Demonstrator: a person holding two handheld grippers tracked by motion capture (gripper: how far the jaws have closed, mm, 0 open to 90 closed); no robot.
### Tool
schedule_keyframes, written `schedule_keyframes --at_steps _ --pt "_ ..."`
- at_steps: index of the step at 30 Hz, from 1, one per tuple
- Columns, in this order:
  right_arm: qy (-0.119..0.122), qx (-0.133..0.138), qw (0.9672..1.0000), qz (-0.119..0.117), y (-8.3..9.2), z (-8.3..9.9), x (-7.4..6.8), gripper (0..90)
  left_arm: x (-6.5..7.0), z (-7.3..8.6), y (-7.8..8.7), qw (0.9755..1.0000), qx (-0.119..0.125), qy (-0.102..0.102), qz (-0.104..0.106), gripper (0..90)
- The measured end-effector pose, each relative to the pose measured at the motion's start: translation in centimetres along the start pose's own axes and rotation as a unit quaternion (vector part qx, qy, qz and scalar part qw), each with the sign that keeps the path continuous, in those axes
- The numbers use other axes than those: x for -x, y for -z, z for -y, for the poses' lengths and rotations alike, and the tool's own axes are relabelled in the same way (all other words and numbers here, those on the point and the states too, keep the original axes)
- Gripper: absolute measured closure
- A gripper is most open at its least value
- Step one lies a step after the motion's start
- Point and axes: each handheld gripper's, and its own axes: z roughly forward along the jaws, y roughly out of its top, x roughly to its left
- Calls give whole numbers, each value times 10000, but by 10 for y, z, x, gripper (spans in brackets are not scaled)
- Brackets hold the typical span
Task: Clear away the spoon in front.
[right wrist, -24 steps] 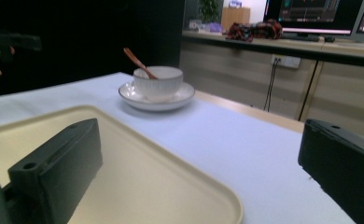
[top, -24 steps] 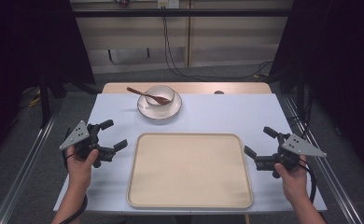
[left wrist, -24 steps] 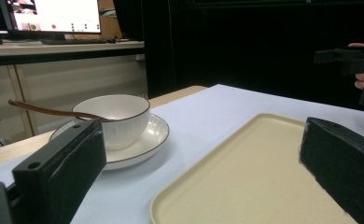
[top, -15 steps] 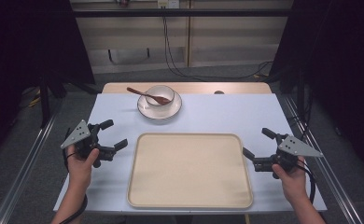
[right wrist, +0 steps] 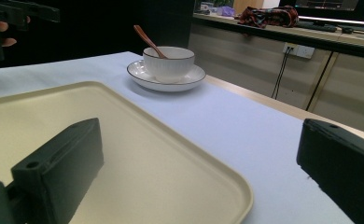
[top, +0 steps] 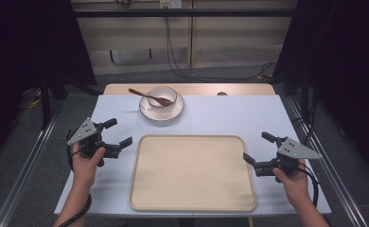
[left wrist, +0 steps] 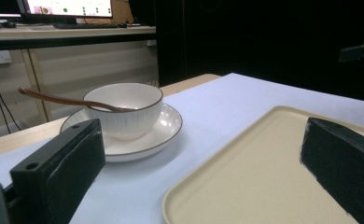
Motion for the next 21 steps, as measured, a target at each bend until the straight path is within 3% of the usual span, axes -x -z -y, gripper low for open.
schedule_keyframes --at_steps 3,5,8,10,14,19,21 --pt "-21 0 10000 -14 0 0 -1 1 -1 0 -4 10000 -6 59 19 0" --pt "-13 3 10000 -29 0 0 0 1 -1 1 -7 9999 -69 91 -84 0" --pt "28 -22 10000 -6 0 0 -1 2 -4 2 -13 9996 -262 62 -93 0" --pt "14 -19 10000 -9 0 0 -1 2 -6 2 -16 9995 -274 29 -184 0" --pt "14 -52 10000 -4 -1 1 -1 2 -9 -1 -23 9994 -102 266 -210 0" --pt "52 -51 10000 -51 -1 1 -2 2 -13 -4 -28 9991 -239 160 -320 0" --pt "45 -82 9999 -66 -1 1 -2 1 -15 -3 -34 9989 -193 269 -335 0"
